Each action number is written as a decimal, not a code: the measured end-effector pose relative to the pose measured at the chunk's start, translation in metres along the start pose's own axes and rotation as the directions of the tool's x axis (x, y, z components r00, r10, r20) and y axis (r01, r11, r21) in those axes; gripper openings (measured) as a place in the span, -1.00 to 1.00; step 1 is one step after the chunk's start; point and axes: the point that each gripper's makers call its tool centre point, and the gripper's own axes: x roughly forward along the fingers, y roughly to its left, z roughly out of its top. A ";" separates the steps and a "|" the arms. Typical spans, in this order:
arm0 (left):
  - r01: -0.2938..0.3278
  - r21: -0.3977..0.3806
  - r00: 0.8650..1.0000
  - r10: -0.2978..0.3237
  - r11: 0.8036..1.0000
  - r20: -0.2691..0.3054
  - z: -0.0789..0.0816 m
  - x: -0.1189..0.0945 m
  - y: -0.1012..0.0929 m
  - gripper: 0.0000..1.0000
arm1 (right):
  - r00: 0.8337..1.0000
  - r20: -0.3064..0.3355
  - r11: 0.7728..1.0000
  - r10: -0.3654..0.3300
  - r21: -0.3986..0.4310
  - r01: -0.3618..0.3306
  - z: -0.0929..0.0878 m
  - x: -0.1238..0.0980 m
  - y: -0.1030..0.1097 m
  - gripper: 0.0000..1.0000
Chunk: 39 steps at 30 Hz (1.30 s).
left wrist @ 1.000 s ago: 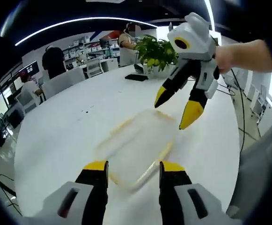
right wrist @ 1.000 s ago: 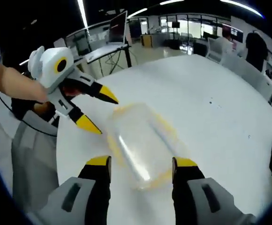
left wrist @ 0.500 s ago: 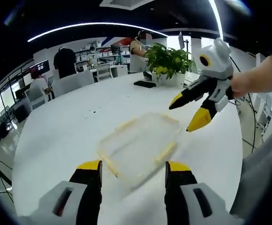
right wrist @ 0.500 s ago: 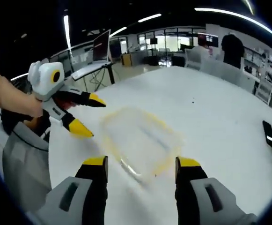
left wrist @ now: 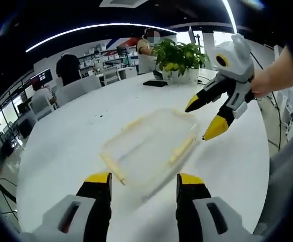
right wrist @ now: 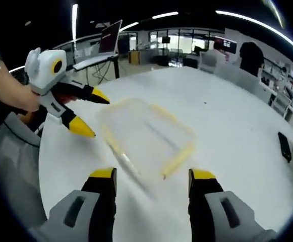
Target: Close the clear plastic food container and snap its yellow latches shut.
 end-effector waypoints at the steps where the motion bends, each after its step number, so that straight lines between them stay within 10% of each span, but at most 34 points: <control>1: -0.001 0.002 1.000 0.001 1.000 0.000 0.000 0.002 0.001 -0.09 | 1.000 0.001 1.000 0.000 -0.003 0.000 0.000 0.002 -0.001 0.11; 39: -0.002 0.143 1.000 0.005 0.990 -0.020 -0.021 -0.002 0.031 -0.33 | 0.997 -0.001 0.996 -0.075 -0.051 0.075 0.002 0.029 0.023 -0.22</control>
